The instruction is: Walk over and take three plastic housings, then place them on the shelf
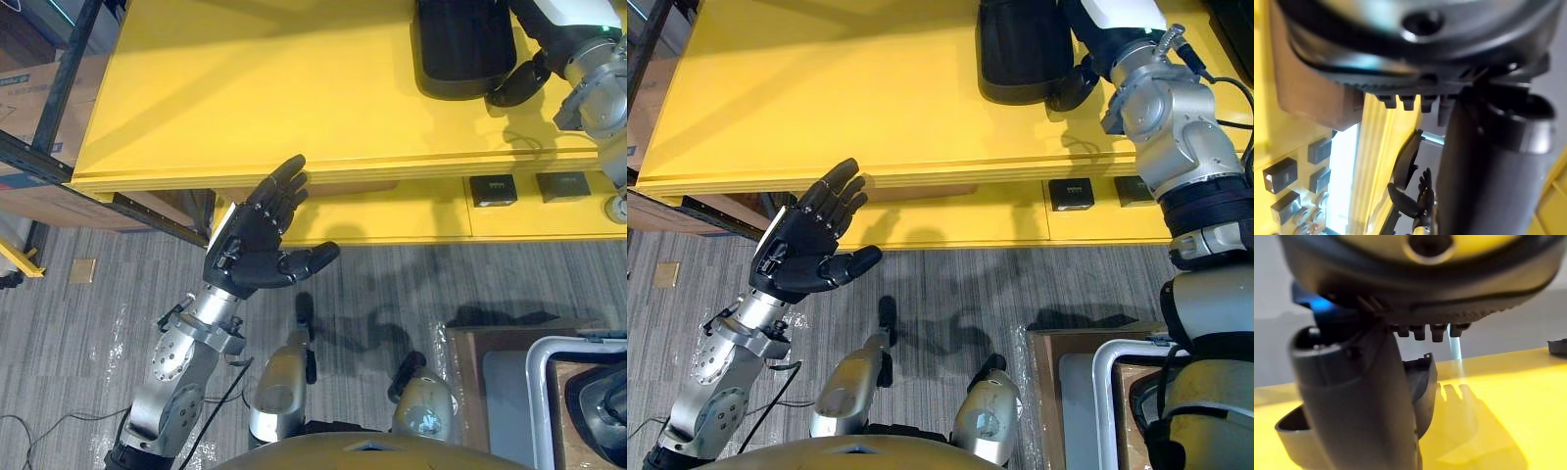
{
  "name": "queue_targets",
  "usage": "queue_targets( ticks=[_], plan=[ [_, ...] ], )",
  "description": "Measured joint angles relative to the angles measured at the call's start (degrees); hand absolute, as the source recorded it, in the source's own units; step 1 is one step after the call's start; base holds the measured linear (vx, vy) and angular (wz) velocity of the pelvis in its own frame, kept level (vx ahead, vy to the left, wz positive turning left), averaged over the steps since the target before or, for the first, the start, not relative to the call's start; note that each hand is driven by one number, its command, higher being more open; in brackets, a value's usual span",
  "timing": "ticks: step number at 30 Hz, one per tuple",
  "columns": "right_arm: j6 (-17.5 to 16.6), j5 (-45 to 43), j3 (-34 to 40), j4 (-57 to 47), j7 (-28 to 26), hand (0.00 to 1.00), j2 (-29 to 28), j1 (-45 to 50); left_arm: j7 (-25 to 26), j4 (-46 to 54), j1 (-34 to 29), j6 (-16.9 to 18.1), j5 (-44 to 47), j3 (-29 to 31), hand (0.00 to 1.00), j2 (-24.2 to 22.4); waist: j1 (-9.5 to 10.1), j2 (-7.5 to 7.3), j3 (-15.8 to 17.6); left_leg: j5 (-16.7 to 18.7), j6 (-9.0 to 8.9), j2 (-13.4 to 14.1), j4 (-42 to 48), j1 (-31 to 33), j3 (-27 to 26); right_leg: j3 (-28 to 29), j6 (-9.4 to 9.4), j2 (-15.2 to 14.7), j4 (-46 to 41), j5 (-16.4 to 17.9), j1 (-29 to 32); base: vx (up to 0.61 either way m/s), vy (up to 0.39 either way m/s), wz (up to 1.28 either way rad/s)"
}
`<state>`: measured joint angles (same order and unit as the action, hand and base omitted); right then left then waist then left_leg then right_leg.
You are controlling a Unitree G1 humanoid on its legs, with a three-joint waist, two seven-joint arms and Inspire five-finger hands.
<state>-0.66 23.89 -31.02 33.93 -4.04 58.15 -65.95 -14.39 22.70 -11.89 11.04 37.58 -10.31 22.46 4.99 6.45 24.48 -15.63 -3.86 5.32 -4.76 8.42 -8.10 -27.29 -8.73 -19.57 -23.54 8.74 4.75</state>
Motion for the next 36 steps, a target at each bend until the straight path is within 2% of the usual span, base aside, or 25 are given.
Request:
queue_targets(
  ticks=[3,6,8,10,12,13,14,16,17,21,24,25,28,32,34,36],
  plan=[
    [-0.3,-0.1,1.8,-5.4,-0.6,1.00,1.2,3.1,-0.2,0.0,-0.5,0.0,0.0,0.2,1.00,0.0,-0.61,-0.05,0.0,0.0,-0.03,0.0,0.0,-0.8,-0.3,0.1,-0.26,0.2,0.9,-0.2,-1.1,0.02,-0.021,-0.03],
    [-1.6,-1.4,8.5,-17.4,-2.3,1.00,3.7,11.6,-1.5,0.0,-2.4,0.4,0.0,0.8,1.00,0.0,-1.68,-0.41,-0.2,0.8,-0.12,0.2,-0.1,-2.1,-1.0,0.5,-0.78,1.0,3.2,-0.9,-2.8,0.05,-0.032,-0.12],
    [-1.4,-4.7,14.4,-25.2,-5.7,1.00,5.2,17.9,-2.3,0.0,-2.9,0.4,0.0,0.9,1.00,0.0,-2.46,-0.82,-0.7,1.1,-0.19,0.5,-0.1,-2.1,-1.6,0.9,-0.78,1.6,4.9,-1.8,-3.0,0.06,-0.036,-0.19],
    [-0.8,-7.3,20.7,-32.8,-9.4,1.00,5.1,28.4,-3.4,0.0,-3.9,0.3,0.0,1.1,1.00,0.1,-3.85,-2.71,-2.9,1.4,-0.20,1.0,-0.1,-2.1,-3.3,1.5,-0.95,2.6,8.0,-3.4,-3.7,0.08,-0.047,-0.27],
    [0.3,-10.4,24.1,-36.6,-10.8,1.00,4.9,35.7,-3.9,0.0,-4.0,0.2,0.0,1.0,1.00,0.4,-4.53,-4.27,-4.3,1.7,-0.23,1.3,-0.1,-2.8,-5.1,2.5,-1.06,3.2,9.8,-4.2,-4.2,0.08,-0.050,-0.30],
    [1.4,-15.0,27.9,-39.4,-10.9,1.00,3.5,42.0,-4.7,0.0,-4.0,0.2,0.0,1.0,1.00,0.7,-5.42,-5.19,-5.8,2.1,-0.26,1.5,-0.1,-3.1,-6.2,3.1,-1.07,3.7,11.5,-4.8,-4.7,0.06,-0.046,-0.39],
    [2.3,-18.8,32.5,-41.3,-10.8,1.00,0.7,47.2,-5.2,0.0,-3.9,0.1,0.0,0.7,1.00,0.8,-6.48,-5.84,-7.4,2.3,-0.30,1.7,-0.1,-3.4,-7.4,3.8,-1.10,4.0,12.8,-5.6,-4.8,0.05,-0.039,-0.39],
    [2.8,-23.0,38.3,-42.9,-9.3,1.00,-4.2,52.7,-5.6,0.0,-3.6,0.0,0.0,-0.2,1.00,0.7,-7.22,-6.15,-9.0,3.2,-0.42,2.1,-0.2,-4.3,-9.6,5.8,-1.03,4.7,14.4,-6.7,-4.8,0.02,-0.011,-0.62],
    [3.0,-25.5,43.0,-43.9,-6.1,1.00,-10.3,57.3,-6.1,0.0,-3.4,-0.3,0.0,-1.7,1.00,0.5,-8.31,-6.20,-10.6,3.8,-0.52,2.4,-0.3,-5.3,-11.9,7.8,-1.02,5.1,16.1,-7.7,-4.9,0.00,-0.001,-0.76],
    [3.2,-27.1,50.9,-44.6,0.8,1.00,-22.6,67.5,-7.5,0.0,-1.2,-3.3,-0.1,-7.2,1.00,-1.0,-10.79,-6.08,-13.1,5.4,-1.14,3.3,-0.3,-9.0,-18.3,13.7,-0.82,6.1,19.0,-9.5,-4.7,0.00,0.009,-0.87],
    [1.8,-32.5,53.9,-47.0,5.0,1.00,-33.7,79.9,-8.3,-1.1,0.4,-5.3,-0.2,-11.2,1.00,-2.6,-14.03,-5.80,-15.1,6.6,-2.32,4.6,-0.3,-12.1,-24.8,20.0,-0.57,7.8,20.9,-10.7,-3.7,0.02,-0.008,-1.09],
    [1.4,-33.0,54.0,-47.3,5.7,1.00,-35.5,82.2,-8.4,-1.7,0.8,-5.5,-0.2,-11.7,1.00,-2.8,-14.77,-6.00,-15.3,6.9,-2.64,4.9,-0.3,-12.7,-26.1,21.0,-0.54,8.2,21.5,-11.0,-3.7,0.06,-0.015,-1.00],
    [-1.5,-34.0,55.0,-48.1,9.0,1.00,-42.0,91.8,-8.0,-6.0,4.6,-6.3,0.1,-13.7,1.00,-3.6,-18.38,-5.09,-16.2,7.8,-3.85,6.0,-0.3,-15.6,-31.6,25.2,-0.60,9.7,23.2,-12.7,-3.5,0.04,-0.023,-0.93],
    [-5.3,-40.2,55.1,-51.0,10.6,1.00,-45.9,97.7,-6.6,-8.4,8.7,-6.3,0.1,-18.2,1.00,-3.9,-20.12,-4.89,-16.5,8.8,-4.95,7.1,-0.4,-16.8,-36.3,26.0,-0.94,10.4,23.7,-13.2,-1.8,-0.03,-0.027,-0.63],
    [-7.7,-43.9,54.7,-53.0,10.4,1.00,-48.0,99.5,-5.9,-9.0,10.3,-6.3,0.0,-21.3,1.00,-4.6,-21.25,-4.86,-16.8,8.9,-4.94,7.4,-0.4,-17.0,-36.4,26.2,-0.97,10.9,23.6,-13.3,-1.7,-0.01,-0.045,-0.18],
    [-10.3,-47.6,53.4,-53.6,9.7,1.00,-48.8,99.6,-4.7,-9.0,10.7,-6.3,0.0,-23.8,1.00,-5.9,-21.35,-4.58,-17.6,9.0,-5.08,7.6,-0.3,-17.0,-36.7,27.5,-1.17,11.5,23.5,-13.4,-1.0,0.01,-0.028,-0.17]
  ],
)
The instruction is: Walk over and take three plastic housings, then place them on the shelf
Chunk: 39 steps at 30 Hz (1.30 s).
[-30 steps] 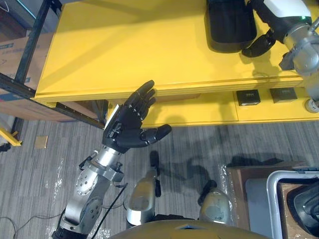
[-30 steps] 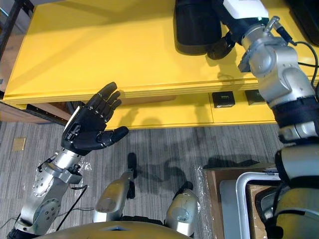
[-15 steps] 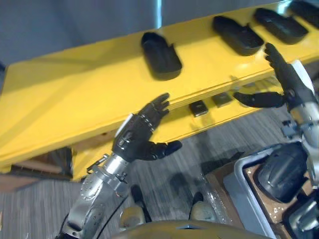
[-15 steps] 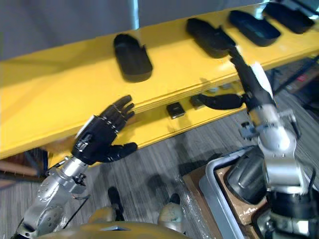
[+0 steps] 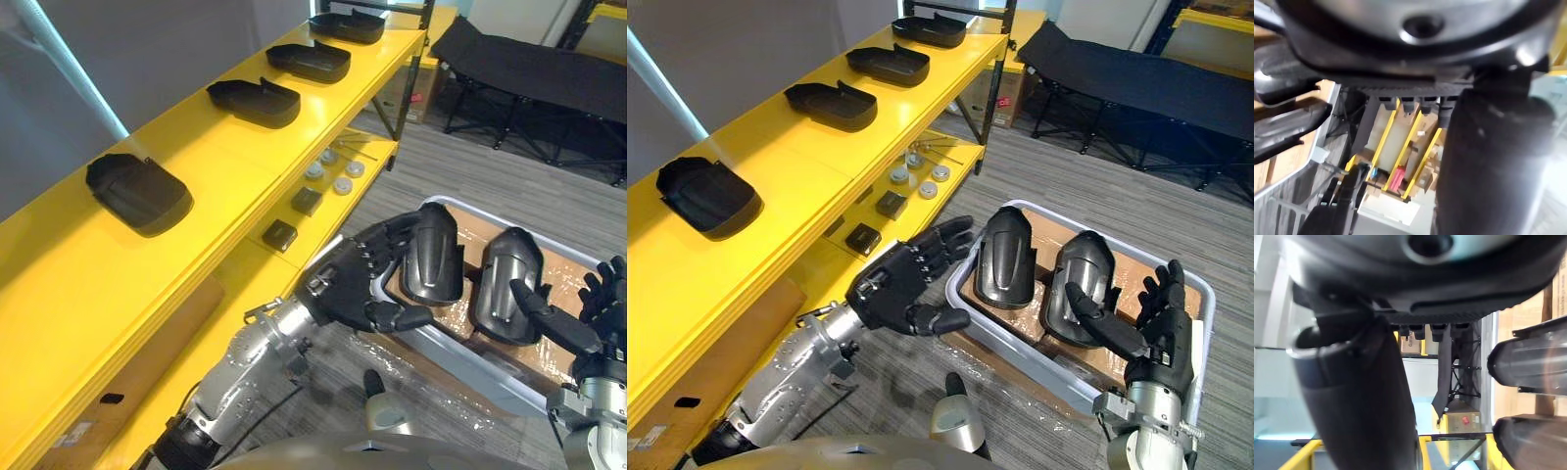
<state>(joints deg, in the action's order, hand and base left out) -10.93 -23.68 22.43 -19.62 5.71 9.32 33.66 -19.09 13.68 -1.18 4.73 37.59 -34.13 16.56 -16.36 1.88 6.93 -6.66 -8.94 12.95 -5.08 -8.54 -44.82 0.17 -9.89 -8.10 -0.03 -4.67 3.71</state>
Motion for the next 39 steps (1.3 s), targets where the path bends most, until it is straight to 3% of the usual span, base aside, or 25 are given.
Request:
queue_targets(
  ticks=[2,4,6,8,9,11,15,18,19,20,21,24,25,26,27,28,29,30,31,32,33,34,36,37,39],
  plan=[
    [-0.4,-0.2,-3.5,0.1,-1.3,1.00,-0.1,-0.6,1.9,0.0,-0.1,-0.1,-0.1,-0.6,1.00,-0.3,0.97,0.33,-1.2,2.1,-0.40,-0.8,0.8,0.4,4.3,2.4,0.88,0.7,-0.4,-0.7,1.3,0.03,-0.022,-0.43],
    [-0.6,3.5,-10.5,1.6,-3.7,1.00,0.6,-3.1,5.5,0.3,-2.1,-0.1,-0.2,1.3,1.00,0.3,4.85,-0.12,-1.2,10.0,0.70,-3.7,7.3,2.9,21.6,7.9,2.57,2.1,-0.8,-0.7,1.7,0.01,0.016,-1.18],
    [-1.1,7.8,-15.9,6.1,-4.5,1.00,4.2,-6.5,7.7,1.2,-5.8,-0.3,-0.3,4.4,1.00,0.2,6.73,0.36,-1.5,14.9,1.99,-4.6,13.0,4.4,29.1,11.0,2.98,3.6,-1.1,-0.5,1.6,0.02,0.047,-0.90],
    [-1.1,9.9,-16.6,11.3,-2.9,1.00,6.9,-10.3,6.4,3.2,-9.5,-0.7,-0.3,7.9,1.00,0.3,7.47,1.36,-1.8,17.8,2.51,-4.2,17.7,6.5,31.1,10.8,3.48,3.9,-1.8,-0.5,1.7,0.05,0.072,-0.13],
    [-1.1,9.8,-15.4,13.8,-0.7,1.00,7.0,-12.0,5.3,4.5,-11.2,-0.7,-0.3,9.9,1.00,0.7,9.04,1.79,-1.8,18.3,2.37,-4.2,19.2,7.6,31.4,10.8,3.45,3.8,-1.9,-0.5,2.2,0.03,0.067,0.17],
    [-1.1,9.0,-14.3,15.2,2.2,1.00,6.6,-12.7,3.6,6.1,-12.6,-0.6,-2.5,12.1,1.00,1.8,10.27,1.68,-1.7,18.7,2.66,-4.3,21.0,9.1,32.8,9.8,3.01,3.4,-2.1,-0.9,2.4,0.02,0.064,0.29],
    [0.4,17.0,-15.6,15.3,2.4,1.00,5.5,-11.1,0.7,8.5,-12.6,0.6,-5.7,12.6,1.00,4.7,10.19,-0.28,-0.1,19.8,3.31,-4.5,23.1,9.0,33.8,9.8,3.48,3.2,-5.0,-0.2,2.4,-0.02,0.074,0.07],
    [-0.7,18.7,-16.6,16.4,2.1,1.00,4.9,-10.8,-1.5,9.7,-11.6,0.5,-6.0,11.7,1.00,3.9,10.92,-2.44,3.4,21.7,4.36,-4.5,26.3,7.1,29.4,7.8,3.25,2.9,-8.3,-1.1,3.5,-0.14,0.063,-0.63],
    [-1.1,18.4,-16.8,17.1,2.1,1.00,4.7,-11.6,-1.2,9.7,-11.5,0.3,-6.4,11.7,1.00,3.7,11.23,-2.46,3.9,21.9,4.66,-4.3,26.6,6.8,28.1,6.7,3.74,3.0,-8.0,-2.4,3.7,-0.29,0.017,-1.17],
    [-1.9,17.5,-17.9,18.5,2.2,1.00,4.3,-13.5,-0.3,9.7,-11.1,-0.3,-6.9,12.0,1.00,3.1,11.45,-1.14,4.4,21.5,5.92,-3.0,25.9,7.1,25.2,4.5,5.54,3.1,-6.0,-5.4,4.5,-0.27,-0.009,-0.92],
    [-2.1,17.7,-19.0,19.3,2.6,1.00,4.2,-14.8,-0.3,9.2,-10.1,-0.5,-7.0,12.5,1.00,3.0,11.35,-0.85,4.7,20.7,6.42,-2.7,25.4,7.4,23.6,0.9,7.61,2.6,-10.4,-3.1,6.0,-0.26,-0.006,-0.78],
    [-2.0,19.0,-24.0,23.3,4.4,1.00,4.4,-19.5,-0.1,8.1,-9.7,-1.0,-6.5,14.6,1.00,1.4,12.03,0.24,4.8,17.1,6.48,-0.9,22.6,8.4,21.2,-6.9,10.56,-1.2,-26.4,7.2,8.7,-0.16,-0.046,-0.42],
    [-2.0,19.0,-25.3,24.6,5.1,1.00,4.4,-20.5,-0.1,7.7,-9.7,-1.0,-6.5,14.9,1.00,1.0,12.48,0.84,5.2,16.5,6.02,0.0,22.4,8.5,20.7,-8.4,11.52,-2.5,-28.6,7.8,8.4,-0.10,-0.155,-0.49],
    [-2.0,19.0,-27.6,26.7,6.4,1.00,4.4,-22.2,-0.2,6.8,-10.4,-1.0,-6.5,15.5,1.00,0.1,14.04,1.67,5.4,15.7,5.09,1.9,22.3,9.2,19.6,-11.0,12.45,-5.7,-31.8,8.4,8.1,-0.10,-0.228,-0.64],
    [-1.9,19.0,-29.7,27.8,7.1,1.00,4.2,-23.0,-0.4,6.2,-11.3,-0.9,-6.4,16.4,1.00,-0.4,15.44,1.74,5.4,14.6,3.88,3.4,22.2,9.8,18.7,-12.7,12.75,-9.8,-33.8,8.6,7.8,-0.09,-0.259,-0.63],
    [-1.9,19.1,-30.5,27.8,7.3,1.00,4.1,-23.1,-0.5,5.8,-11.6,-0.9,-6.4,16.8,1.00,-0.4,15.89,1.57,5.4,13.9,3.08,4.0,22.1,10.1,18.5,-12.9,12.81,-11.8,-34.0,8.4,7.4,-0.05,-0.339,-0.51],
    [-1.8,20.1,-31.2,27.8,7.3,1.00,3.7,-23.0,-0.5,5.3,-12.6,-0.9,-6.3,17.3,1.00,-0.4,16.27,0.97,5.3,12.7,1.66,4.9,21.8,10.3,17.9,-12.9,12.58,-14.5,-33.4,8.1,6.7,-0.02,-0.432,-0.47],
    [-1.7,22.4,-31.5,27.8,7.3,1.00,2.9,-22.6,-1.2,4.2,-13.8,-1.1,-5.0,17.8,1.00,-0.3,16.23,-0.36,5.3,11.1,-1.02,6.8,22.3,10.3,17.7,-12.7,11.19,-16.4,-29.5,4.5,4.7,-0.03,-0.587,-0.52],
    [-1.1,22.9,-31.4,27.7,7.5,1.00,3.3,-22.6,-1.6,3.1,-14.3,-1.4,-3.7,17.7,1.00,-0.7,15.94,0.33,5.0,9.7,-1.06,8.5,21.8,11.0,18.8,-13.5,8.01,-13.6,-28.9,7.2,4.2,-0.03,-0.526,-0.50],
    [-0.7,22.8,-31.2,27.7,7.5,1.00,3.9,-22.6,-1.6,2.6,-14.7,-1.5,-3.4,17.2,1.00,-1.4,15.94,0.84,4.7,8.5,-0.79,9.8,20.8,11.1,19.2,-14.5,6.46,-12.2,-28.2,8.4,4.4,-0.02,-0.512,-0.55],
    [-0.5,22.7,-30.1,27.5,7.5,1.00,4.6,-22.4,-1.7,2.5,-15.2,-1.5,-1.4,15.6,1.00,-2.1,15.32,1.08,4.6,6.1,-0.80,11.8,19.4,10.7,20.0,-16.4,2.04,-10.2,-26.9,11.3,4.2,0.01,-0.490,-0.69],
    [-0.5,22.2,-28.6,27.1,7.1,1.00,5.5,-22.5,-1.7,2.3,-15.2,-1.5,0.7,14.3,1.00,-3.2,14.77,1.24,4.7,4.7,-0.62,13.7,19.0,10.3,20.0,-18.2,0.66,-8.4,-26.1,14.2,4.1,0.02,-0.484,-0.68],
    [-0.1,20.5,-26.7,26.8,5.9,1.00,7.0,-22.6,-1.2,1.6,-15.1,-1.8,1.8,13.4,1.00,-5.0,13.23,2.00,4.8,2.2,1.39,15.7,19.0,10.1,20.5,-18.3,2.19,-6.1,-26.2,15.4,4.1,0.01,-0.408,-0.36],
    [0.3,19.9,-24.4,25.9,5.5,1.00,7.9,-21.6,-0.8,0.9,-14.6,-1.8,3.3,12.6,1.00,-5.5,11.76,1.57,5.1,-1.6,4.92,15.8,20.0,10.2,22.0,-18.6,3.10,-5.8,-26.3,15.9,3.0,0.02,-0.378,-0.09],
    [0.3,20.0,-22.5,24.3,5.1,1.00,9.0,-20.1,-1.0,0.5,-14.5,-1.7,5.3,12.2,1.00,-5.4,11.16,0.89,5.6,-4.2,7.41,15.8,22.9,10.7,22.3,-18.8,3.92,-6.2,-26.0,16.4,1.2,0.02,-0.228,-0.02]
  ],
)
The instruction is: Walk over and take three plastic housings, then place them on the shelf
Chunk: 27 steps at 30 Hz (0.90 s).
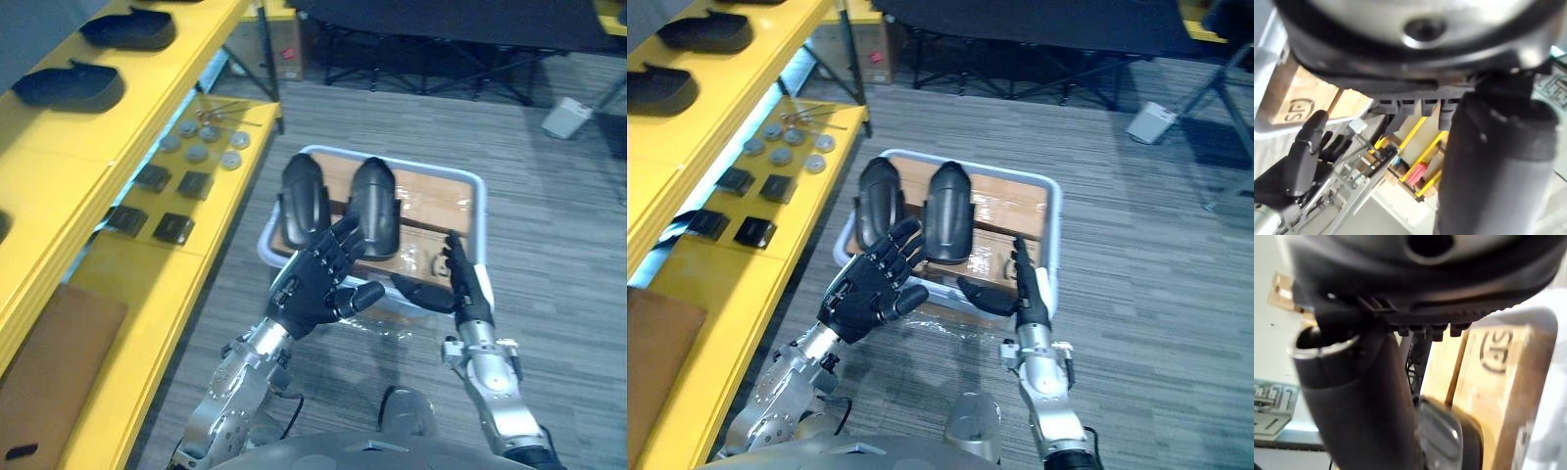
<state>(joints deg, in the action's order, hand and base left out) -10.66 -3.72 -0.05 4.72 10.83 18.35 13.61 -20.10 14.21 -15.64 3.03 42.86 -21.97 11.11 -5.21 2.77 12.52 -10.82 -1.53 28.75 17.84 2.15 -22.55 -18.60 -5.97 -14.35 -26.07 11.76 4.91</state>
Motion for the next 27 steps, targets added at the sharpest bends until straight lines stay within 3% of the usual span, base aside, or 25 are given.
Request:
queue_targets(
  ticks=[1,2,5,6,7,8,9,11,15,19,23,27],
  plan=[
    [-0.1,0.0,1.2,-1.1,-0.3,1.00,0.9,0.9,-0.1,-0.3,0.0,0.1,0.3,-0.5,1.00,-0.1,0.03,-0.10,0.1,1.5,-0.70,-0.3,2.7,0.7,0.1,0.0,0.24,-0.6,0.5,0.2,-0.7,-0.01,-0.064,-0.18],
    [-0.5,-0.1,2.1,-1.7,-0.3,1.00,2.1,0.8,-1.1,-0.3,-0.5,0.1,1.7,-1.3,1.00,-0.1,0.41,0.73,0.4,7.3,-2.87,-3.7,5.6,1.2,1.9,0.4,0.19,-1.1,1.9,0.1,-1.4,-0.02,-0.009,-0.20],
    [-0.8,0.0,1.1,-1.3,-0.4,1.00,1.7,-0.3,-3.1,-0.3,-1.9,0.7,2.1,-3.7,1.00,0.3,0.91,1.41,0.2,14.7,-2.30,-9.3,2.0,1.0,5.8,1.2,-1.18,-1.4,4.0,-1.5,-0.6,-0.05,0.102,-0.06],
    [-1.0,0.0,0.6,-0.8,-0.3,1.00,1.7,-1.1,-3.3,-0.5,-1.9,0.7,2.1,-4.1,1.00,0.3,1.19,1.52,0.1,15.4,-2.24,-10.2,0.1,0.6,7.0,1.6,-1.56,-1.4,4.5,-2.2,0.1,-0.08,0.183,-0.17],
    [-1.1,0.0,-0.8,0.6,0.0,1.00,1.7,-3.4,-3.8,-0.8,-1.8,0.8,2.0,-4.5,1.00,0.2,2.29,1.85,-0.1,16.9,-4.03,-11.8,-4.0,-0.1,8.4,2.4,-2.43,-1.4,5.5,-3.7,2.1,-0.06,0.161,-0.27],
    [-1.2,0.0,-1.4,1.8,0.2,1.00,1.4,-5.0,-4.0,-1.0,-1.6,0.8,2.0,-4.5,1.00,0.4,2.72,1.87,-0.1,16.5,-6.06,-12.6,-5.1,-0.3,8.1,3.4,-2.95,-1.8,5.9,-4.6,2.8,-0.08,0.272,-0.41],
    [-1.2,0.1,-2.3,4.4,1.0,1.00,0.4,-7.3,-4.2,-1.8,-1.0,0.7,1.8,-4.7,1.00,0.7,3.72,0.94,0.5,16.5,-6.61,-14.3,-5.2,-0.2,6.8,4.3,-3.74,-3.0,8.2,-7.0,3.0,-0.04,0.215,-0.29],
    [-1.1,-0.4,-2.5,8.8,2.5,1.00,-1.3,-9.8,-4.3,-2.8,-0.4,0.6,0.2,-4.6,1.00,1.6,4.54,0.56,0.6,17.0,-7.64,-15.7,-3.5,0.5,6.5,4.2,-4.64,-4.2,12.4,-10.5,1.6,-0.04,0.262,-0.12],
    [-0.5,-2.3,-1.3,21.5,6.6,1.00,-1.8,-18.5,-3.6,-2.7,1.7,0.6,-0.8,-3.5,1.00,2.4,5.49,0.36,0.9,18.8,-5.77,-18.5,0.4,4.9,7.0,0.4,-5.12,-6.5,20.3,-17.5,-0.4,-0.04,0.202,0.11],
    [0.0,-4.0,3.4,33.7,13.4,1.00,0.4,-34.6,-2.9,-2.4,8.3,0.7,-0.7,-2.6,1.00,2.7,6.83,0.77,5.0,19.7,-5.26,-18.5,5.4,12.4,9.7,-2.9,-4.59,-6.3,24.5,-21.6,0.8,-0.16,0.090,0.25],
    [-0.5,-4.2,5.1,34.9,19.9,1.00,7.0,-45.5,-2.6,-2.4,8.8,0.9,-0.6,-2.4,1.00,2.3,8.33,1.85,8.4,19.6,-5.24,-18.7,7.2,16.9,11.4,-4.3,-3.82,-5.9,25.6,-23.2,3.0,-0.15,0.031,0.13],
    [-0.5,-5.7,4.9,35.3,21.0,1.00,10.9,-49.2,-2.5,-2.5,8.1,0.9,-0.4,-2.4,1.00,2.3,8.84,1.97,9.3,18.6,-4.76,-19.0,6.9,17.5,12.2,-5.1,-3.97,-5.9,25.6,-23.3,3.1,0.00,0.000,0.13]
  ],
)
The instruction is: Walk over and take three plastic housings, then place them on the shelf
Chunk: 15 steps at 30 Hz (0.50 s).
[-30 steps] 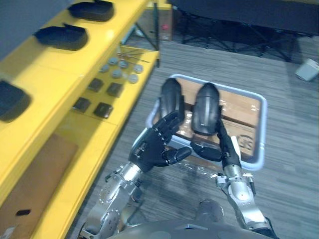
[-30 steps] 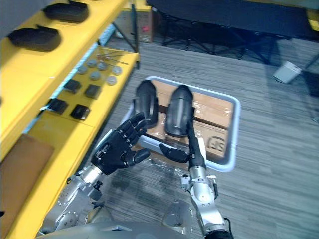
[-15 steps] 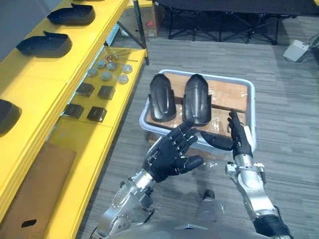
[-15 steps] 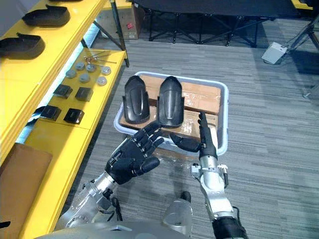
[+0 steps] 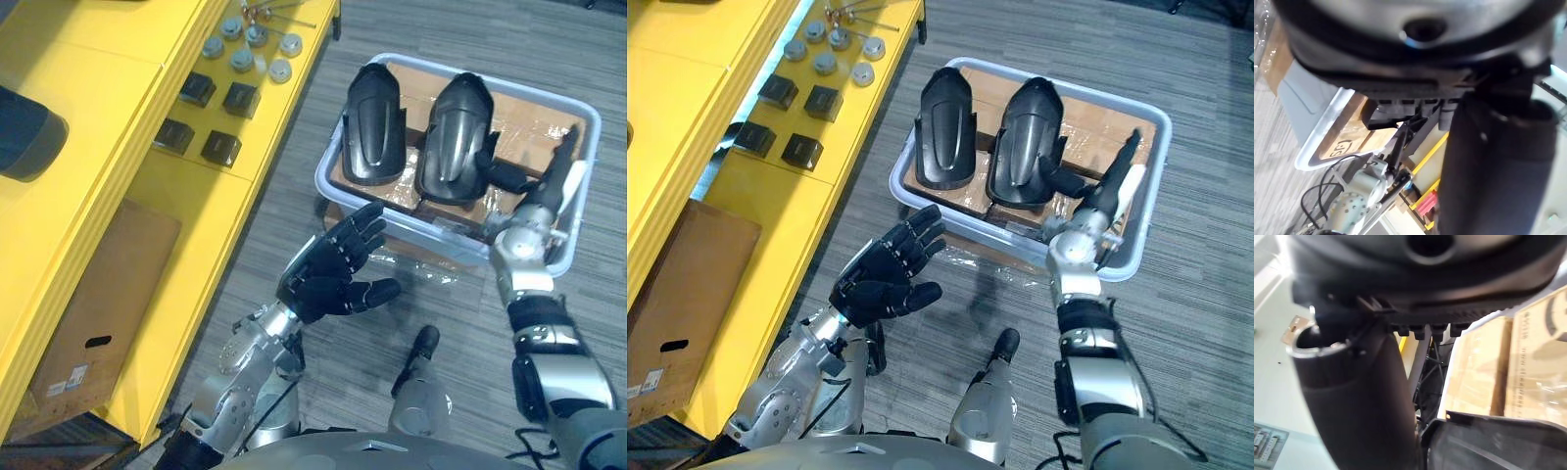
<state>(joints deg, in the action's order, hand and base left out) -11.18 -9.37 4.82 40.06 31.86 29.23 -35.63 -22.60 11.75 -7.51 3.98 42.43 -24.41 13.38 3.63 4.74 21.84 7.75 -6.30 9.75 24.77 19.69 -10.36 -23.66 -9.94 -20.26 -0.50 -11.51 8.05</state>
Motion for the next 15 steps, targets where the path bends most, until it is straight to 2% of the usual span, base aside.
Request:
queue_targets(
  ticks=[5,8,10,12,13,15],
  plan=[
    [0.8,-2.6,-3.4,8.1,-1.4,1.00,4.8,-6.4,0.1,-0.3,0.9,1.7,0.4,-0.6,1.00,-0.2,0.80,0.82,2.2,-0.1,0.09,-0.1,0.1,0.4,0.6,-0.8,-0.03,0.0,-0.4,0.0,0.0,-0.01,0.006,0.05],
    [3.4,-4.8,-4.7,18.3,-4.3,1.00,7.1,-11.7,0.3,-2.4,1.7,2.9,2.6,-2.0,1.00,-0.3,1.56,2.22,3.1,0.0,0.14,-0.1,0.9,1.3,1.5,-1.5,-0.03,0.0,-0.6,0.0,0.1,-0.03,0.018,0.10],
    [5.6,-5.5,-5.1,26.4,-6.5,1.00,9.6,-16.1,0.7,-4.9,3.2,3.3,2.7,-3.0,1.00,-1.0,3.00,3.71,4.0,0.0,0.19,-0.1,1.9,3.4,2.4,-2.1,-0.03,0.0,-1.3,0.0,1.3,-0.08,0.035,0.14],
    [6.0,-5.4,-5.5,28.4,-6.2,1.00,11.2,-18.2,1.3,-6.6,3.8,3.5,3.5,-3.7,1.00,-1.6,3.55,4.26,5.2,0.1,0.36,-0.1,3.0,4.9,3.2,-2.6,-0.03,0.0,-1.7,0.0,2.0,-0.09,0.041,0.13],
    [7.4,-5.4,-5.5,29.6,-6.5,0.00,12.5,-20.2,1.7,-8.0,4.4,3.5,4.8,-4.1,1.00,-1.5,4.09,4.29,5.3,0.2,0.48,-0.1,3.7,6.2,3.4,-2.7,-0.02,0.0,-1.8,-0.2,2.9,-0.09,0.046,0.07],
    [9.7,-5.5,-5.6,31.3,-7.7,0.00,14.6,-22.9,2.5,-9.7,5.3,3.6,5.0,-4.7,1.00,-1.5,4.49,4.46,5.8,0.4,0.70,-0.1,4.9,7.7,4.0,-3.1,0.08,0.0,-2.1,-0.4,3.5,-0.09,0.050,0.08]
  ],
)
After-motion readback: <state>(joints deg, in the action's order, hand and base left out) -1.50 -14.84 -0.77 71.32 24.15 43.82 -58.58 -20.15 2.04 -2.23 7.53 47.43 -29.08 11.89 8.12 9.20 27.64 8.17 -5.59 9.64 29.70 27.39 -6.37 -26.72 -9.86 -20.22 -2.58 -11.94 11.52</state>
